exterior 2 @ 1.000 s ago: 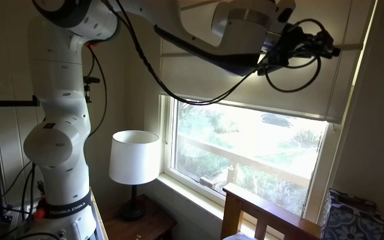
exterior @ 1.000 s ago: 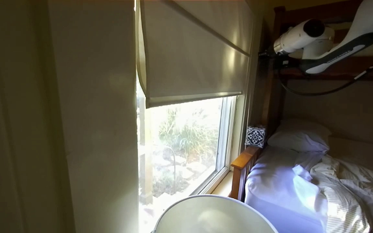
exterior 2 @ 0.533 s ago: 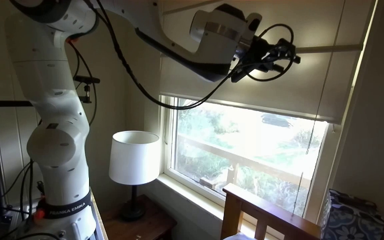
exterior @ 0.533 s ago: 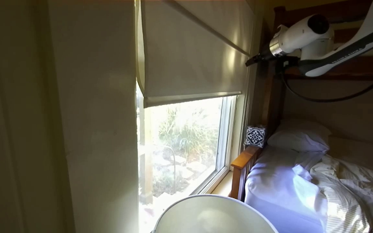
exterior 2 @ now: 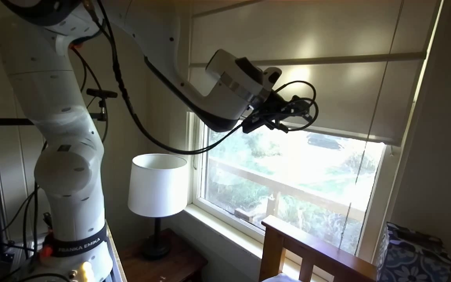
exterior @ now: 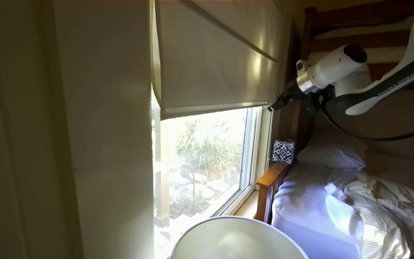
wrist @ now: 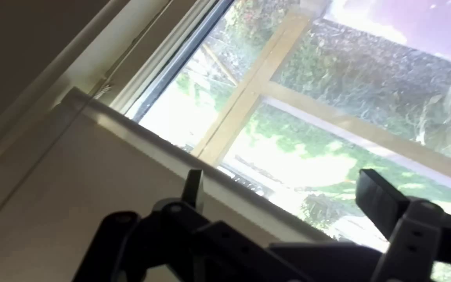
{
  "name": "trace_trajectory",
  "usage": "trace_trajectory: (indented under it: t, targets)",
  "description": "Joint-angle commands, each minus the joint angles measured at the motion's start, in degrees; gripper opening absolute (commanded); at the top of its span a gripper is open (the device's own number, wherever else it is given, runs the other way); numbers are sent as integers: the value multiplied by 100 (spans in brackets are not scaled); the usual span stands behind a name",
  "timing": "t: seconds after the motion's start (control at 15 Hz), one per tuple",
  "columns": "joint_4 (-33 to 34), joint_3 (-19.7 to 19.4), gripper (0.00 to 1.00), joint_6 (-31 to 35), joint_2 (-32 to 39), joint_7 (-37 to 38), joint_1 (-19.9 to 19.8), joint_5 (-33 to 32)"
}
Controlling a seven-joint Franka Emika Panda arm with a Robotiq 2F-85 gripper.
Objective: Lift up the curtain railing
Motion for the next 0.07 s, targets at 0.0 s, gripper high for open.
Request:
trace_trajectory:
  t: [0.0]
  targets:
    - [-159, -40, 100, 57, -46, -256, 41, 35]
